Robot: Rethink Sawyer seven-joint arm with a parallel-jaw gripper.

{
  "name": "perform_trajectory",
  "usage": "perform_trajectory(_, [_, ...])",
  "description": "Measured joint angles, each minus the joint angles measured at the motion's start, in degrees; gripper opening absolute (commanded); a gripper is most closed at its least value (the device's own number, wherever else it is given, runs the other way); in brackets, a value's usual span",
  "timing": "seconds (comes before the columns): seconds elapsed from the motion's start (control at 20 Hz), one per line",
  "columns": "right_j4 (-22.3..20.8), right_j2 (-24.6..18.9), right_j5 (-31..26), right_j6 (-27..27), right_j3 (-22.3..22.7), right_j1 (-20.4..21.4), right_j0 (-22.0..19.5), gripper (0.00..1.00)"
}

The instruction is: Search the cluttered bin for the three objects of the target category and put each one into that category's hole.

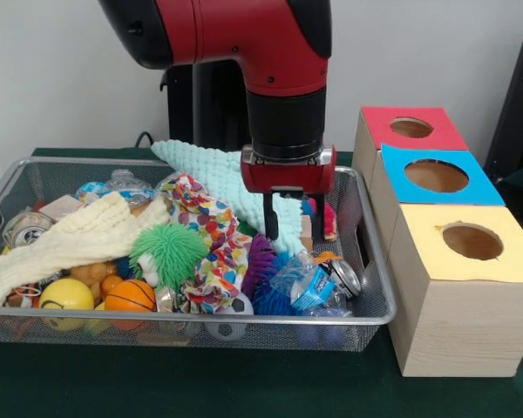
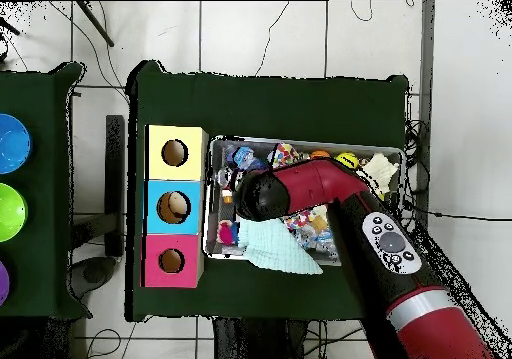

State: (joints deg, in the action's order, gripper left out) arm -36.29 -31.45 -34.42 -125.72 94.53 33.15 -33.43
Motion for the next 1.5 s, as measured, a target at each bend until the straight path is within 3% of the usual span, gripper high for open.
perform_trajectory(1.5, [0.0,-2.5,0.0,0.0,-2.8,-3.7,0.0,1.0])
